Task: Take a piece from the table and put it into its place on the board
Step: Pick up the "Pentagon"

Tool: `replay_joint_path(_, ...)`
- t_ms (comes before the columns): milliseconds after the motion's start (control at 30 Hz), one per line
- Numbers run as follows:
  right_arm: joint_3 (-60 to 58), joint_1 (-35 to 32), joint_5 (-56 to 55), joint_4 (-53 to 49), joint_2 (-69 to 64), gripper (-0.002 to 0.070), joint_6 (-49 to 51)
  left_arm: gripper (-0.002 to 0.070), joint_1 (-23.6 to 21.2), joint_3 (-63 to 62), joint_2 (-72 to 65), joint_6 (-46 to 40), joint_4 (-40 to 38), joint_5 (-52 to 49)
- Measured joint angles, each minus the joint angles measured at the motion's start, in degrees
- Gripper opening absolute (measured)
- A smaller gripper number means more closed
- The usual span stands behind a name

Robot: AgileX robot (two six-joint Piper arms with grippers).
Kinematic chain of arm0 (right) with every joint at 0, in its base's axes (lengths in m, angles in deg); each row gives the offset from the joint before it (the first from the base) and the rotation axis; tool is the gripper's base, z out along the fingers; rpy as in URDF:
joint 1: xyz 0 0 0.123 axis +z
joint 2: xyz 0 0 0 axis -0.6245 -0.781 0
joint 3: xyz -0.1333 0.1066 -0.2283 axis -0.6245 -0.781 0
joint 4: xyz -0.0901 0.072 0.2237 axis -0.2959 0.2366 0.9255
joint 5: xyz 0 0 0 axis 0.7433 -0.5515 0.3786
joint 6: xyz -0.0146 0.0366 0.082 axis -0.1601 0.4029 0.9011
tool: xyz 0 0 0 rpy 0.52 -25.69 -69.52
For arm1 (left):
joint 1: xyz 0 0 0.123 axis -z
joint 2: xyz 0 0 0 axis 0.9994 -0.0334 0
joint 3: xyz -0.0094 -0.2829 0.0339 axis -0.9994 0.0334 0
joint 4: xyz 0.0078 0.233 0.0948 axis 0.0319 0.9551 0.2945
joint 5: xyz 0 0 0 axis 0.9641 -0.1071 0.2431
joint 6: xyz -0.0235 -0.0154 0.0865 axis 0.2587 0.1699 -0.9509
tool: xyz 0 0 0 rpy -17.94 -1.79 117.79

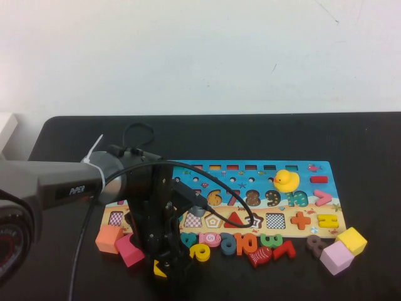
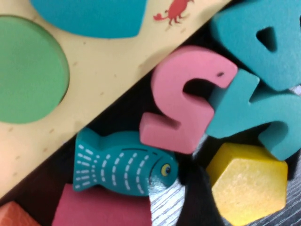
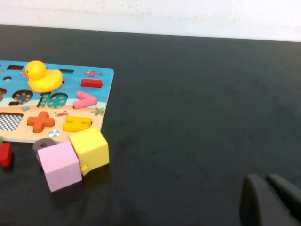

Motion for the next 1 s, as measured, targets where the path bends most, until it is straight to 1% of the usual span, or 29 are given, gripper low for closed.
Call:
replay_joint_path(633, 0.0, 0.0, 0.0, 0.0, 0.0, 0.0019, 0.6, 0.0414, 0.0, -0.5, -1.4, -1.2, 0.4, -0.4)
replay_joint_path(700, 0.0, 0.0, 0.0, 0.0, 0.0, 0.0019, 0.8, 0.0399, 0.0, -0.5, -1.4, -1.2, 0.6, -0.4)
replay_joint_path(833, 0.0, 0.0, 0.0, 0.0, 0.0, 0.0019, 0.8, 0.0309, 0.0, -0.5, -1.4, -0.9, 1.1, -0.4)
replay_joint_path(1000, 0.0, 0.0, 0.0, 0.0, 0.0, 0.0019, 0.8, 0.031, 0.0, -0.6, -1.4, -0.3, 1.6, -0.6)
